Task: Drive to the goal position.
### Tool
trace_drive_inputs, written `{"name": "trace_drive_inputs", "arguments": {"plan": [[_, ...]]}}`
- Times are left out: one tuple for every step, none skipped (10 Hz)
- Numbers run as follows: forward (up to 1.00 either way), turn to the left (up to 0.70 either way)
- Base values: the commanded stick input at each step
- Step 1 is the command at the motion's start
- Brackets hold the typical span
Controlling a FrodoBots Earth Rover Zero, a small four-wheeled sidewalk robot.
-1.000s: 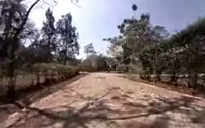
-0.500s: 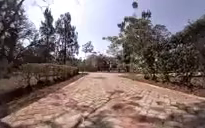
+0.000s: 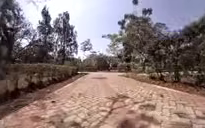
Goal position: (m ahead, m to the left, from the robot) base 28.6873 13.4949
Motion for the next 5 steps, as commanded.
{"name": "trace_drive_inputs", "arguments": {"plan": [[1.0,0.0],[1.0,0.0],[1.0,0.0],[1.0,0.0],[1.0,0.0]]}}
